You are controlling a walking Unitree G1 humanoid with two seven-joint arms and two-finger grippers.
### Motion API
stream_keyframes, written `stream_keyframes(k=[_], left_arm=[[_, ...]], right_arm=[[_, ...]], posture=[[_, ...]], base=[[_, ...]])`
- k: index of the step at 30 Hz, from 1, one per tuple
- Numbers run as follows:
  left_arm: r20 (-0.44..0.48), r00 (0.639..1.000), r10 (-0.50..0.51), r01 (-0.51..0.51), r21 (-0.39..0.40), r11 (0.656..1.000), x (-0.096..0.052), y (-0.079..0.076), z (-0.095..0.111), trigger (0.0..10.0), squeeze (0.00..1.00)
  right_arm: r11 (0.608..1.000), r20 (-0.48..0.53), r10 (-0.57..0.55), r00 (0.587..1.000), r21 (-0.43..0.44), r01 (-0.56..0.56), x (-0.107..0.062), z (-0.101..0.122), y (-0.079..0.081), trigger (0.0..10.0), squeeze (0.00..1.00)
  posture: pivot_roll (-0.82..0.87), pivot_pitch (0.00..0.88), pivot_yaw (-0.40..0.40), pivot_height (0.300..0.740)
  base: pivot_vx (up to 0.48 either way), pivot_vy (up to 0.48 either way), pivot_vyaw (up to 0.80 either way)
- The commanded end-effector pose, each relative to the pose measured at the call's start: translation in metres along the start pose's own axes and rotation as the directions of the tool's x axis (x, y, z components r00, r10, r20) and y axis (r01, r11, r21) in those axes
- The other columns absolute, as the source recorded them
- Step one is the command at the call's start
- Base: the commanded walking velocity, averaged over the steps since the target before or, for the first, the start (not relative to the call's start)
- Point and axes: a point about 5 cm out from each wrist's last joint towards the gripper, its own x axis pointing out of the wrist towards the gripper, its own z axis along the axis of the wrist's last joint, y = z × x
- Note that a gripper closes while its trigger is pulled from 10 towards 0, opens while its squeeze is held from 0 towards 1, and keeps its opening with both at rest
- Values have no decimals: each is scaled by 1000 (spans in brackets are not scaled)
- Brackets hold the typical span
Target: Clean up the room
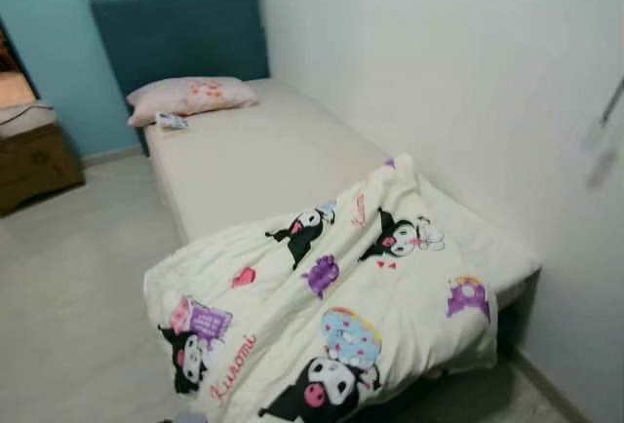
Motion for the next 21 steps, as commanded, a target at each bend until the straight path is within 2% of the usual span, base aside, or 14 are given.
stream_keyframes(k=[1,5,7,12,19,21], left_arm=[[-29,1000,6,-6,0,1000,-1,3,-8,10000,0],[-27,1000,7,-7,1,1000,-1,3,-8,10000,0],[-23,1000,10,-10,3,1000,-1,5,-5,10000,0],[-19,1000,10,-10,5,1000,-1,5,-3,10000,0],[-13,1000,3,-3,4,1000,0,2,-1,10000,0],[-12,1000,2,-2,3,1000,0,1,-1,10000,0]], right_arm=[[1000,36,18,999,-12,-17,2,8,8,10000,0],[1000,59,0,998,-6,0,2,14,7,10000,0],[1000,97,-22,995,-5,22,1,25,6,10000,0],[1000,134,-1,991,-12,3,1,35,8,10000,0],[1000,149,-1,989,-30,6,1,38,7,10000,0],[999,167,-28,986,-11,30,0,42,3,10000,0]], posture=[[-164,0,-13,740],[-164,0,-13,740],[-165,0,-12,740],[-166,0,-15,740],[-170,0,-15,740],[-169,0,-13,740]], base=[[0,-424,788],[0,-424,197],[0,-422,0],[0,-421,0],[0,-422,766],[0,-420,0]])
